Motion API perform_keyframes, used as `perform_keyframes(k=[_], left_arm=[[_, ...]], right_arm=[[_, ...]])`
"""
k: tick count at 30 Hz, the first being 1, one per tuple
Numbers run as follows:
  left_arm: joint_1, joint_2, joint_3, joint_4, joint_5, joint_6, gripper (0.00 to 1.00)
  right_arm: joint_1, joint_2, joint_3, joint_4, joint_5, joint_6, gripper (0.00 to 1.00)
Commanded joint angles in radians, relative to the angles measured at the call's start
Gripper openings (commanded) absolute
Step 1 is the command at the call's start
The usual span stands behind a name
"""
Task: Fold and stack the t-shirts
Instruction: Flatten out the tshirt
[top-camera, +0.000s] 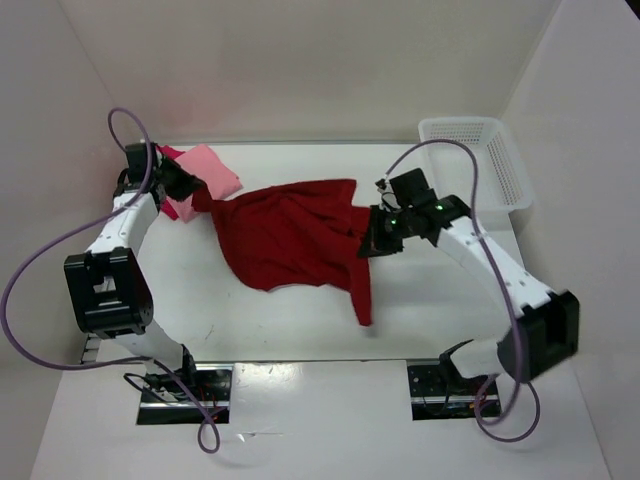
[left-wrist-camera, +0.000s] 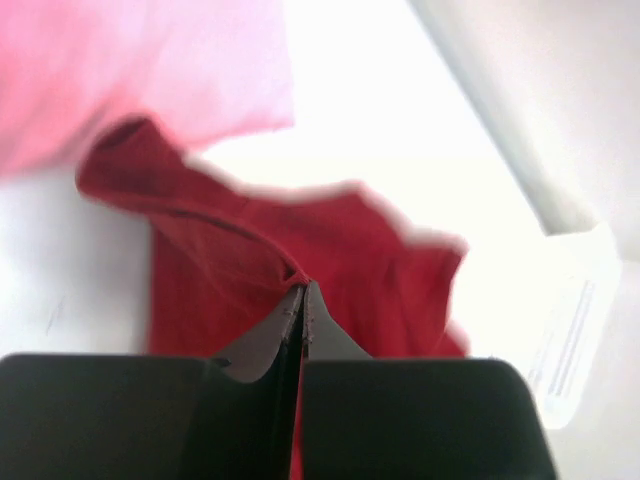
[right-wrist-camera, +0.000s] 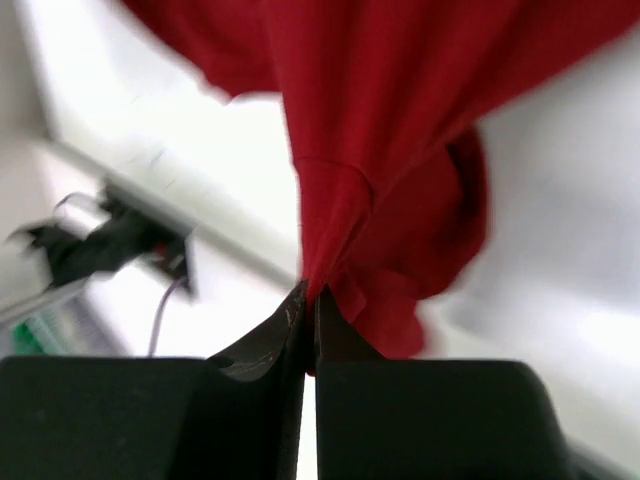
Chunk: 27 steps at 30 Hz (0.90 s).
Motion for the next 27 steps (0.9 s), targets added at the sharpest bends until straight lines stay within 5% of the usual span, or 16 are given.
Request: perform_keyframes(k=[1, 10, 17, 27], left_arm=[[0.0, 0.015, 0.165, 0.028, -0.036, 0.017, 0.0], [0.0, 0.141, 0.35, 0.0, -0.046, 0.026, 0.0], [-0.029, 0.142, 0.37, 0.0, -0.044, 0.014, 0.0], [-0.029, 0.082, 0.49, -0.026, 0.002, -0.016, 0.0]], right_arm=[[0.008, -0.116, -0.038, -0.243, -0.128, 0.089, 0.05], [0.017, -0.005, -0.306, 0.086, -0.155, 0.158, 0.07], [-0.03, 0.275, -0.173, 0.305, -0.081, 0.158, 0.06], [-0.15, 0.428, 0.978, -0.04, -0.096, 0.084, 0.0]])
